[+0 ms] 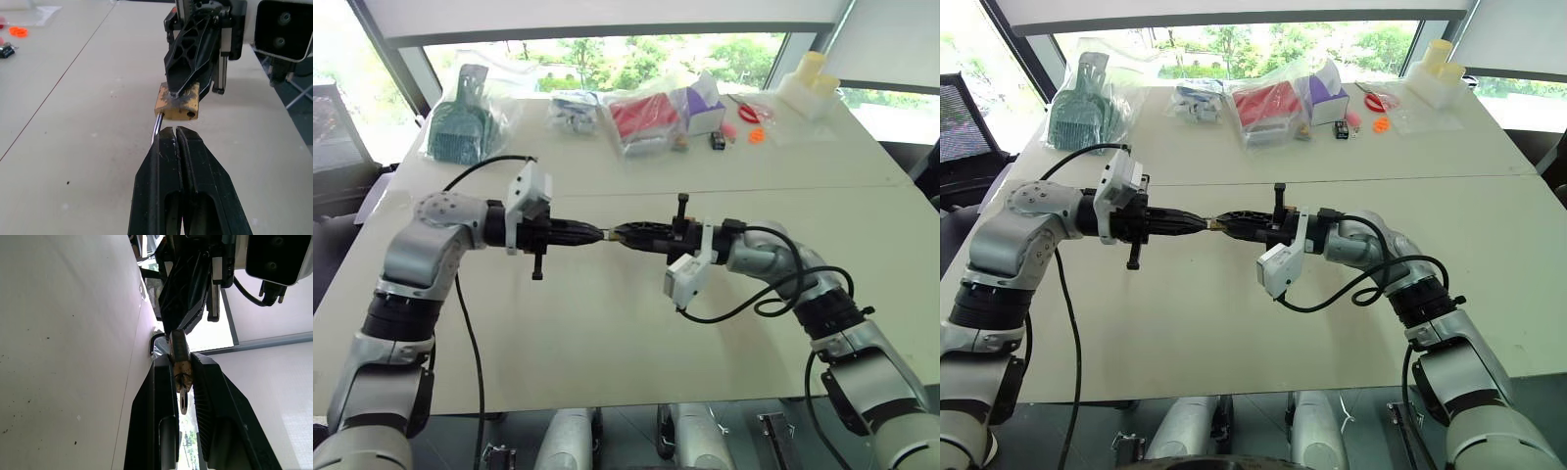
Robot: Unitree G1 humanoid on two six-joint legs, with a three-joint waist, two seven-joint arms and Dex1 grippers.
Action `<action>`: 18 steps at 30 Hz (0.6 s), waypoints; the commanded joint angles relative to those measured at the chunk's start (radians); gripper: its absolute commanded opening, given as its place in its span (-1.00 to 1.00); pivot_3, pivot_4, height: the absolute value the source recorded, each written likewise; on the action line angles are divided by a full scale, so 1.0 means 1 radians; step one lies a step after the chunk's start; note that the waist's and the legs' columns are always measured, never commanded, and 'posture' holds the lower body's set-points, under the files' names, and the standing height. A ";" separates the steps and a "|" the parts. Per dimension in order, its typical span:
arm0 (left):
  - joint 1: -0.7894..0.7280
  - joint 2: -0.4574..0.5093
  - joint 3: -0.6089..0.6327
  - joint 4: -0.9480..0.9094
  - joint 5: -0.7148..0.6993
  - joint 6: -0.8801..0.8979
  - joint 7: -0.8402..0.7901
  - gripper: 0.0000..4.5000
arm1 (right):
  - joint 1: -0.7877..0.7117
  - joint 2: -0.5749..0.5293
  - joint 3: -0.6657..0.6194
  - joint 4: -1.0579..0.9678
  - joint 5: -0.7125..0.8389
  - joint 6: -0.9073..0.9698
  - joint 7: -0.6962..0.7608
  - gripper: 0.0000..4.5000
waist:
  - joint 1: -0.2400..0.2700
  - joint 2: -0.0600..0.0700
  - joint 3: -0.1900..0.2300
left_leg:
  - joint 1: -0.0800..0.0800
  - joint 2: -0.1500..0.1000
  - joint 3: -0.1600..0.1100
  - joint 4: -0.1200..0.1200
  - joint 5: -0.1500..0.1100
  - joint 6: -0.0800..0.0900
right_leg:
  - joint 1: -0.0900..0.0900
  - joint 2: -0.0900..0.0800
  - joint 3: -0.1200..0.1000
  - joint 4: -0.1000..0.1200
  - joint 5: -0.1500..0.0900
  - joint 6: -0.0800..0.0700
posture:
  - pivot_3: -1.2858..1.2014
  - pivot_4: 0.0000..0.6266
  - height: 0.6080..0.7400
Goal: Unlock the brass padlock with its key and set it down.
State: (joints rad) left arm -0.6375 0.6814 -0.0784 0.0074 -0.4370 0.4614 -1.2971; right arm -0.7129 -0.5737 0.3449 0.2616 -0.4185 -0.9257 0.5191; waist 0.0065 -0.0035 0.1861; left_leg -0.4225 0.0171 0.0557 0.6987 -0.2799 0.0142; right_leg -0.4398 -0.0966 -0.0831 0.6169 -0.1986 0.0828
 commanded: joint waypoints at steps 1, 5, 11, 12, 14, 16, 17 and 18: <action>-0.003 -0.016 0.006 0.017 0.027 -0.040 0.040 -0.98 | -0.022 0.003 -0.010 -0.020 0.026 -0.003 -0.001 -1.00 | 0.002 0.000 0.000 | 0.000 0.000 0.000 0.000 0.000 0.000 | 0.000 0.000 0.000 0.000 0.000 0.000 | 0.03 -0.52 1.00; 0.005 -0.033 0.011 0.021 0.035 -0.048 0.078 -0.98 | -0.021 0.004 -0.010 -0.023 0.030 0.000 0.001 -1.00 | 0.002 0.000 0.000 | 0.000 0.000 0.000 0.000 0.000 0.000 | 0.000 0.000 0.000 0.000 0.000 0.000 | 0.03 -0.52 1.00; 0.015 -0.040 0.034 0.018 0.047 -0.051 0.159 -0.98 | -0.006 0.004 -0.004 -0.011 0.017 0.010 0.005 -1.00 | 0.001 0.000 0.000 | 0.000 0.000 0.000 0.000 0.000 0.000 | 0.000 0.000 0.000 0.000 0.000 0.000 | 0.03 -0.52 1.00; 0.025 -0.035 0.036 0.011 0.054 -0.050 0.176 -0.98 | 0.000 0.004 -0.002 -0.004 0.005 0.012 0.002 -1.00 | 0.000 0.000 0.000 | 0.000 0.000 0.000 0.000 0.000 0.000 | 0.000 0.000 0.000 0.000 0.000 0.000 | 0.03 -0.52 1.00; 0.055 -0.026 0.053 -0.005 0.071 -0.046 0.226 -0.98 | 0.011 0.006 0.001 0.024 -0.031 0.006 -0.022 -1.00 | -0.002 0.000 0.000 | 0.000 0.000 0.000 0.000 0.000 0.000 | 0.000 0.000 0.000 0.000 0.000 0.000 | 0.03 -0.52 1.00; 0.089 -0.021 0.074 -0.035 0.073 -0.039 0.266 -0.98 | 0.017 0.006 -0.004 0.056 -0.068 0.004 -0.054 -1.00 | -0.003 0.000 0.000 | 0.001 0.000 0.000 -0.001 0.000 0.000 | 0.000 0.000 0.000 0.000 0.000 0.000 | 0.03 -0.52 1.00; 0.104 -0.023 0.089 -0.051 0.064 -0.034 0.284 -0.98 | 0.016 0.004 -0.003 0.081 -0.095 0.002 -0.075 -1.00 | -0.002 0.000 0.000 | 0.001 0.000 0.000 -0.001 0.000 0.000 | 0.000 0.000 0.000 0.000 0.000 0.000 | 0.03 -0.52 1.00; 0.115 -0.030 0.108 -0.063 0.051 -0.022 0.309 -0.98 | 0.011 0.004 0.001 0.114 -0.123 -0.001 -0.097 -1.00 | -0.002 0.000 0.000 | 0.001 0.000 0.000 -0.001 0.000 0.000 | 0.000 0.000 0.000 0.000 0.000 0.000 | 0.03 -0.52 1.00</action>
State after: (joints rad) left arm -0.5127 0.6475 -0.0200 -0.0016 -0.3697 0.4344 -1.0213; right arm -0.6897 -0.5693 0.3531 0.3590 -0.5138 -0.9205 0.4652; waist 0.0047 -0.0035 0.1861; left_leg -0.4218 0.0174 0.0557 0.6982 -0.2797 0.0139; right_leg -0.4397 -0.0967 -0.0830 0.6172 -0.1985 0.0827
